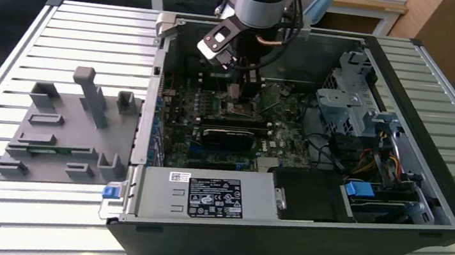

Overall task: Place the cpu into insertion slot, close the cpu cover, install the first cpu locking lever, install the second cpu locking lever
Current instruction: 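Place the cpu into insertion slot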

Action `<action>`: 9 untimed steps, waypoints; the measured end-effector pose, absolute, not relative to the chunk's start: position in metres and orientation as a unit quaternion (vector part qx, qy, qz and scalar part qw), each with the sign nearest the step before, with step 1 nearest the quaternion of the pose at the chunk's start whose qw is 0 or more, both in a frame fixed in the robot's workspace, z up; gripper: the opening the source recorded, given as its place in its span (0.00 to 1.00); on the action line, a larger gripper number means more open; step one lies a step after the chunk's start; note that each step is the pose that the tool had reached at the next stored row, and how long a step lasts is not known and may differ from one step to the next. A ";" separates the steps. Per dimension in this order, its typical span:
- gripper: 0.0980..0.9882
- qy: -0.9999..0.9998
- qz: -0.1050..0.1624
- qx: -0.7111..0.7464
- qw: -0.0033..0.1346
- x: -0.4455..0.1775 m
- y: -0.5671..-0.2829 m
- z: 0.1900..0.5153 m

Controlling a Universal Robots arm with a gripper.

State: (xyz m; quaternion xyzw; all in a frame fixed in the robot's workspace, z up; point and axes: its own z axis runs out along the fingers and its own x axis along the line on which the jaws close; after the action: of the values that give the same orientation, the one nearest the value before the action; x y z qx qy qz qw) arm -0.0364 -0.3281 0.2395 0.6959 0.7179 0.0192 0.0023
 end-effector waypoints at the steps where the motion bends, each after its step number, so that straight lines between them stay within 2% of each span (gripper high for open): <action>1: 0.50 0.718 0.019 0.696 0.002 -0.036 -0.328 0.239; 9: 0.50 0.718 0.019 0.696 0.002 -0.036 -0.328 0.237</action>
State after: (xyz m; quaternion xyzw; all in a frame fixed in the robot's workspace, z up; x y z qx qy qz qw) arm -0.0364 -0.3280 0.2374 0.6960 0.7178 0.0192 0.0023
